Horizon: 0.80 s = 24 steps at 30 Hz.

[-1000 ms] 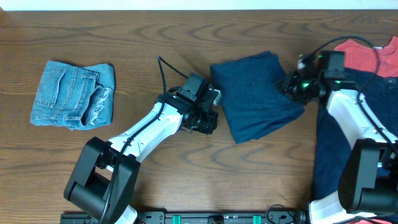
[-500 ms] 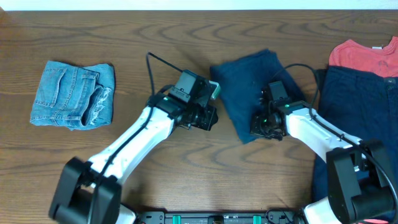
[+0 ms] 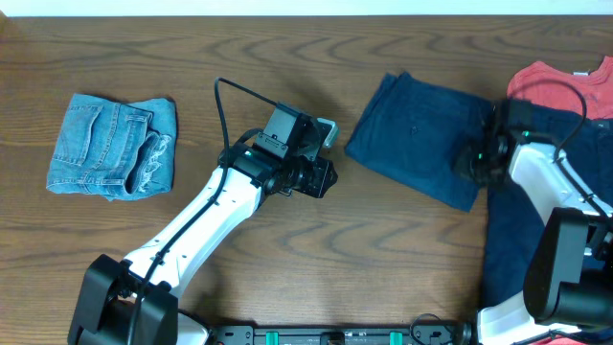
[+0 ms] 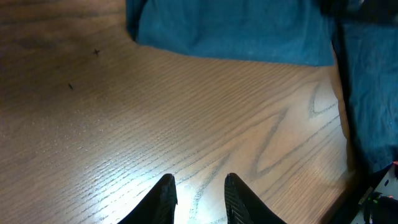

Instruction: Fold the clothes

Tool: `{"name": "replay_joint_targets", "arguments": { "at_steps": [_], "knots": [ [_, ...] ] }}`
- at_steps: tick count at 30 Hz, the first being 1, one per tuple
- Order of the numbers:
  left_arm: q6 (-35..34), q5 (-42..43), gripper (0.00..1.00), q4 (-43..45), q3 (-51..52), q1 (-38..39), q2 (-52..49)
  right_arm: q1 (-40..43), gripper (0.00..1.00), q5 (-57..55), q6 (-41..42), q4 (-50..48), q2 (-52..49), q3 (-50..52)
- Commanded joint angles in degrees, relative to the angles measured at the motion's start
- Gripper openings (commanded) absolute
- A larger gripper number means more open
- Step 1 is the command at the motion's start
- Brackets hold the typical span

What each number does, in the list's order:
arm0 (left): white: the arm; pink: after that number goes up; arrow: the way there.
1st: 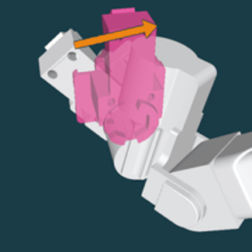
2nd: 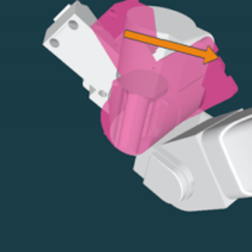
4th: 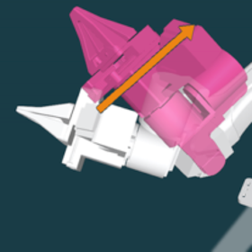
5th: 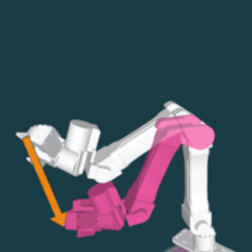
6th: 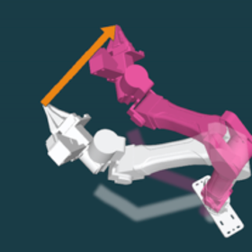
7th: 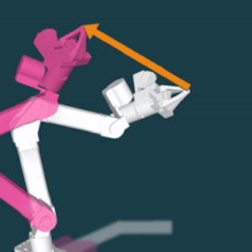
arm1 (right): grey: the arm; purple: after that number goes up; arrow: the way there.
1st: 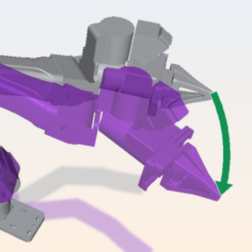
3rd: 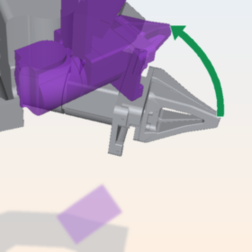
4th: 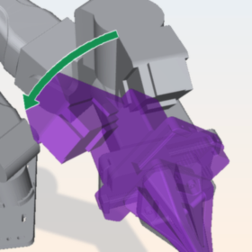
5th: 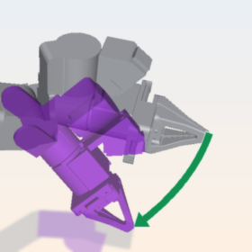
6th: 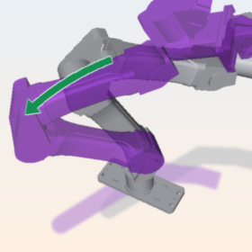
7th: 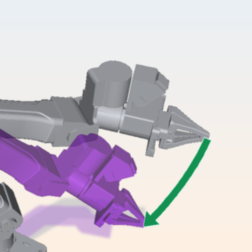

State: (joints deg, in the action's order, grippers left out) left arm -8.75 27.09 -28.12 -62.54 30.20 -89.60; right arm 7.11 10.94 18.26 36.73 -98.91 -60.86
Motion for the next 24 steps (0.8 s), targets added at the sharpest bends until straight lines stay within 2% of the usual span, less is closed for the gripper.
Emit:
{"name": "replay_joint_targets", "arguments": {
  "at_steps": [1,6,14,19,22,24],
  "knots": [
    [0.4,0.3,0.29,-0.1,-1.2,-0.3,0.5,-1.4,0.13,16.5,-6.6,0.3,3.0,-3.6],
    [0.4,-0.8,0.29,-0.2,-1.2,-0.3,0.5,-5.7,0.13,16.1,-3.5,-2.4,3.1,-3.2],
    [0.4,-0.8,0.29,-1.2,-1.2,-0.3,0.6,-13.4,0.16,-4.0,3.7,-10.3,-5.0,-1.0],
    [0.4,-0.8,0.29,-3.9,-1.2,-0.5,0.9,-14.6,0.13,0.7,3.3,-10.4,-12.0,-1.0],
    [0.4,-0.9,0.29,-4.7,-1.2,-1.6,1.2,-16.5,0.10,7.7,-0.4,-5.4,-14.0,-1.0],
    [0.4,-1.7,0.29,-4.9,-1.2,-2.9,1.5,-19.3,0.09,8.6,-3.3,-0.4,-14.6,-1.0]
  ]
}}
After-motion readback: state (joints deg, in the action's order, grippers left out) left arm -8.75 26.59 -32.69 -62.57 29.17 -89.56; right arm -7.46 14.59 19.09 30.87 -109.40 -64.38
